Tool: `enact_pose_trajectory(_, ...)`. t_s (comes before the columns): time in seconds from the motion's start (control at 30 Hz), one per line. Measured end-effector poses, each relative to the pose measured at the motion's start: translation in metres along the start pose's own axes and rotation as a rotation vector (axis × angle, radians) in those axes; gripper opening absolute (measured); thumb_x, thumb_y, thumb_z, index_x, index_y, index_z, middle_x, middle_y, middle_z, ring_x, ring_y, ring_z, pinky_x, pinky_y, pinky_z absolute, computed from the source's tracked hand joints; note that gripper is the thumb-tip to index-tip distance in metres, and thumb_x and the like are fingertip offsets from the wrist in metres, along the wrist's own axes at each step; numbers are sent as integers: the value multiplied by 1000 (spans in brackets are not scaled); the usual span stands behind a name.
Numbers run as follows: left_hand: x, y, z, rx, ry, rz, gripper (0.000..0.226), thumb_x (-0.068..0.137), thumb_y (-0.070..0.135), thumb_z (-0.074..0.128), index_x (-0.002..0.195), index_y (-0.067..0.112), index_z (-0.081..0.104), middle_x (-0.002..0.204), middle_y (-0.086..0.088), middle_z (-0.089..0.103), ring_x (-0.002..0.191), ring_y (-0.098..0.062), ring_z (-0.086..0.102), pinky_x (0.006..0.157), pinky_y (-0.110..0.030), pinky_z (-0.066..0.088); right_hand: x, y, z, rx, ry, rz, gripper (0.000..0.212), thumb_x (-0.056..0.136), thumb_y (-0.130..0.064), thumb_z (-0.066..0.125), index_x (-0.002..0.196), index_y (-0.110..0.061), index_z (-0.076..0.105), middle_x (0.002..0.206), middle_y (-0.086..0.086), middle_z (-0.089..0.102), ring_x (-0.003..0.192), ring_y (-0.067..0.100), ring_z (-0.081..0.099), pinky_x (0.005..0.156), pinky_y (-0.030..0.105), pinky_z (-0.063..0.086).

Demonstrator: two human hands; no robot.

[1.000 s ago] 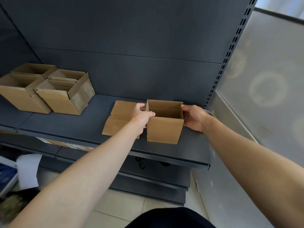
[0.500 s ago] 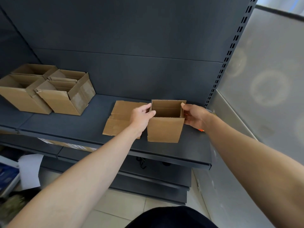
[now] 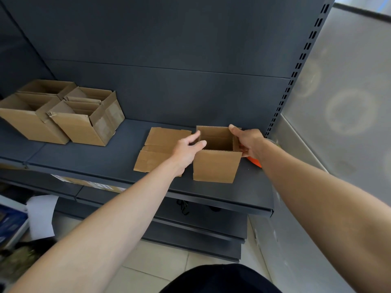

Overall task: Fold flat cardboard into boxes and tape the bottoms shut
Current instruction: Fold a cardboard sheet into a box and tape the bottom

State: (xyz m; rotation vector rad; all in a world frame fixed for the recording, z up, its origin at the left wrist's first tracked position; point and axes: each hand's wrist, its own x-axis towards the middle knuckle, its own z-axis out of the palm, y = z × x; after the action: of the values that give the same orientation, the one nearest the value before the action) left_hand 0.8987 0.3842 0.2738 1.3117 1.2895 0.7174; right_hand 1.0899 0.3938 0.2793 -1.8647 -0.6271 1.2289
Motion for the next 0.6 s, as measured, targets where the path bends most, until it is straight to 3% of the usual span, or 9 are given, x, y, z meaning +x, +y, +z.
enact_pose_trajectory(0.1,-3,2,7,56,-46,8,36,101,22,45,135,28,54,153,5,25,140,-20,28,114,-48,26,-1,-1,3,-77,25,-24,59,72,-57,74,106,-12,57,103,8,66,90,33,67,75,49,59)
enact_pose_trajectory(0.23,-2,0,6,23,-45,1,40,103,15,34,132,33,55,154,8,25,141,-17,25,116,-47,24,-6,-3,3,-66,-3,-10,57,75,-54,73,109,-11,55,103,8,65,91,32,66,75,50,59)
enact_pose_trajectory(0.4,0,-5,-2,80,-129,-15,45,103,14,27,144,29,39,156,9,24,143,-15,22,117,-39,18,-6,0,-1,25,-76,24,57,77,-49,75,115,-11,54,107,8,65,94,31,66,77,50,58)
enact_pose_trajectory(0.5,0,-7,-4,69,-181,-67,45,103,19,27,146,31,34,158,13,17,145,-15,17,119,-43,13,-7,3,-12,112,-204,37,51,84,-48,68,116,-9,59,111,10,66,98,28,67,77,45,58)
enact_pose_trajectory(0.6,0,-7,-6,75,-230,-94,49,103,27,29,150,37,19,160,10,11,146,-18,12,117,-45,10,-6,8,-24,231,-323,65,32,94,-26,59,120,-8,59,118,12,64,103,26,64,78,43,56)
